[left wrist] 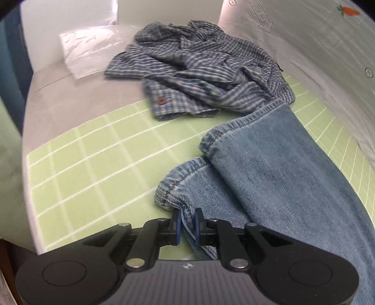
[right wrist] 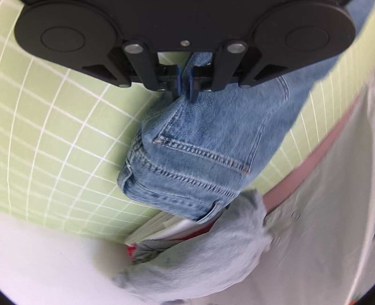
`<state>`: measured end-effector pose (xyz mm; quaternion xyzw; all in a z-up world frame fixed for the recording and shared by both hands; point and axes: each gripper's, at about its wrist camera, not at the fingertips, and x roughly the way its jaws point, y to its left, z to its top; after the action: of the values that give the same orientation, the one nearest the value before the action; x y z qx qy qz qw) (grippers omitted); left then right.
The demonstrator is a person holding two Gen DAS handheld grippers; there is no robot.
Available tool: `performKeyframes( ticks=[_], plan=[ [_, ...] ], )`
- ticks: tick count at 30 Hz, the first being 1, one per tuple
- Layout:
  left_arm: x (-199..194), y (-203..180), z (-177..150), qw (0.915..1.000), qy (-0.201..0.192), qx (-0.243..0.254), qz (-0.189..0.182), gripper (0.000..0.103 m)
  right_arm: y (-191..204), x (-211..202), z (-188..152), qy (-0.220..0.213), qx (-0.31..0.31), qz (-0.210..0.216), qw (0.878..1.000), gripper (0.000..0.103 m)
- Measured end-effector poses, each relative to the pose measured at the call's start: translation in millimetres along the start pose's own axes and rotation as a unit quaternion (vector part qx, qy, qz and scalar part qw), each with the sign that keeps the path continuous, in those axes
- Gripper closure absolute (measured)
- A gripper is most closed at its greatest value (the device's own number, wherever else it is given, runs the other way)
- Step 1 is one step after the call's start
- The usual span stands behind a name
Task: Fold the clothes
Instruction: 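Hold the jeans leg hem with the left gripper and pull it straight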
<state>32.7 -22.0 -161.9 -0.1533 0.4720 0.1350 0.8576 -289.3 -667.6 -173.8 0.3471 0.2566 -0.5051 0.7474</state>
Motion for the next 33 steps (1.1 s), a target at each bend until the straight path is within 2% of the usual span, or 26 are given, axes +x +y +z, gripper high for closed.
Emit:
performKeyframes(
  ticks=[1, 3, 5, 6, 7, 8, 10, 13, 15, 20, 26, 31, 33],
  plan=[
    [-4.0, 2.8, -0.4, 1.0000, -0.001, 0.001, 0.000, 0.080, 3.1, -3.7, -1.3, 0.001, -0.010, -0.004, 1.000, 0.091],
    [-10.9, 3.1, -0.9, 0.9999, -0.001, 0.015, -0.003, 0.080, 9.4, -11.1, -3.8, 0.002, -0.031, -0.012, 0.999, 0.083],
    [-17.4, 2.4, -2.2, 0.9995, -0.001, 0.031, -0.009, 0.078, 16.5, -19.3, -8.1, 0.002, -0.054, -0.017, 0.998, 0.069],
    [-20.5, 2.0, -3.4, 0.9991, -0.001, 0.039, -0.013, 0.077, 21.6, -25.1, -14.1, 0.001, -0.067, -0.015, 0.998, 0.057],
    [-23.6, 1.5, -4.5, 0.9987, -0.002, 0.047, -0.018, 0.075, 26.7, -30.8, -20.1, 0.000, -0.081, -0.012, 0.997, 0.049],
    [-26.2, 1.0, -5.2, 0.9984, -0.002, 0.051, -0.024, 0.071, 31.9, -36.6, -26.1, -0.002, -0.095, -0.009, 0.995, 0.047],
    [-31.5, 0.4, -6.0, 0.9979, -0.006, 0.056, -0.033, 0.069, 42.6, -48.2, -39.0, -0.004, -0.124, -0.003, 0.992, 0.033],
    [-37.8, 0.4, -4.0, 0.9973, -0.016, 0.058, -0.042, 0.064, 60.9, -65.2, -64.5, -0.003, -0.171, 0.010, 0.985, 0.024],
    [-36.7, 0.2, -0.1, 0.9964, -0.017, 0.060, -0.058, 0.061, 72.4, -75.3, -82.3, 0.002, -0.194, 0.019, 0.981, 0.022],
    [-19.1, -4.1, 12.8, 0.9944, -0.006, 0.077, -0.073, 0.060, 93.3, -84.6, -121.6, 0.026, -0.221, 0.026, 0.975, 0.018],
    [3.3, -2.9, 32.4, 0.9920, 0.011, 0.075, -0.101, 0.060, 107.5, -87.6, -146.6, 0.038, -0.194, 0.016, 0.980, 0.018],
    [21.4, -8.8, 49.2, 0.9889, 0.024, 0.059, -0.134, 0.061, 121.7, -90.4, -157.0, 0.037, -0.181, 0.004, 0.983, 0.018],
    [29.8, -14.2, 51.8, 0.9885, 0.031, 0.056, -0.137, 0.061, 125.3, -91.6, -158.7, 0.039, -0.180, 0.001, 0.983, 0.018]
  ],
)
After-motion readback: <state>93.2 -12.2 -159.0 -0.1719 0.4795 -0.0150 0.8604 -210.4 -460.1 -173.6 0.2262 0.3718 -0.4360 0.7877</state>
